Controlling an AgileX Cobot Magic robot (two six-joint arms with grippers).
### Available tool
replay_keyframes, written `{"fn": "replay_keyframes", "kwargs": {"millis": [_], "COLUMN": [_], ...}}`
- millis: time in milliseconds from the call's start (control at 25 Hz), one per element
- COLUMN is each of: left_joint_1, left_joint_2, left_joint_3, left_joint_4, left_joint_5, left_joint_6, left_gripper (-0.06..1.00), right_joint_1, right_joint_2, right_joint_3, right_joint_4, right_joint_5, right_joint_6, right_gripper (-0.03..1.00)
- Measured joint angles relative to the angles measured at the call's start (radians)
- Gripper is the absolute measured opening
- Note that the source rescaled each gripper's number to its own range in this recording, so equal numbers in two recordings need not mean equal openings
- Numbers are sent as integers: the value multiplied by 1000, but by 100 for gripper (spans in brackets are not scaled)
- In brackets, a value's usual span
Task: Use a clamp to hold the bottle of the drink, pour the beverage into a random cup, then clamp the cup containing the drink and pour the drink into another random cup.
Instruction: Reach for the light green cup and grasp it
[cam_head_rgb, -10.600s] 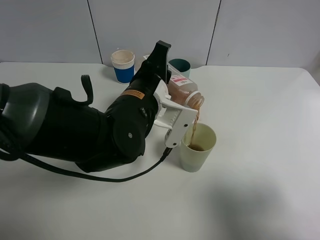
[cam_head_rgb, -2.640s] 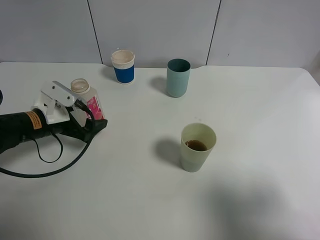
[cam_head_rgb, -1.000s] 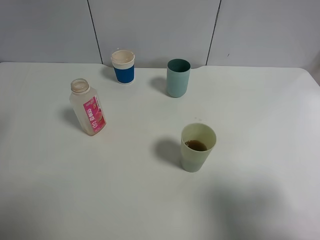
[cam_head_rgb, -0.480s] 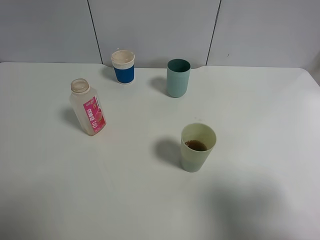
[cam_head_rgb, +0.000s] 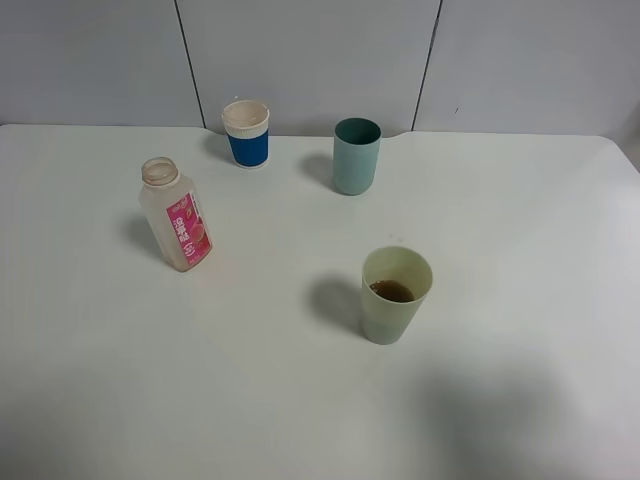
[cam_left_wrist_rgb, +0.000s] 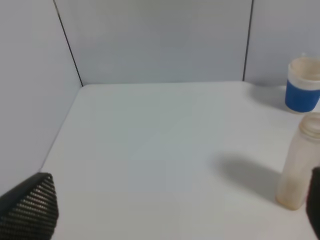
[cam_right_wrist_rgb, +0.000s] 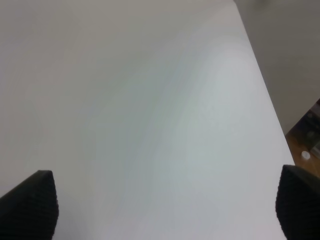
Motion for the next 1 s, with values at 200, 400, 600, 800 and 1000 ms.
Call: {"fn": "replay_keyframes", "kwargs": {"millis": [200, 400, 600, 800, 1000], "left_joint_1": [0, 0, 0, 1, -8], "left_joint_2": [-64, -64, -64, -64, -64], "left_joint_3": [-1, 29, 124, 187, 188], "left_joint_4": [0, 15, 16, 16, 16], "left_joint_5": [89, 119, 118, 119, 119], "left_joint_6": [-39, -51, -53, -53, -54], "left_gripper": [100, 100, 100, 100, 100], "right_joint_1": [0, 0, 0, 0, 0], "right_joint_2": [0, 0, 0, 0, 0], "right_joint_3": [0, 0, 0, 0, 0], "right_joint_4": [0, 0, 0, 0, 0], "right_joint_5": [0, 0, 0, 0, 0], "right_joint_6": [0, 0, 0, 0, 0], "right_gripper": [59, 59, 59, 59, 59]}}
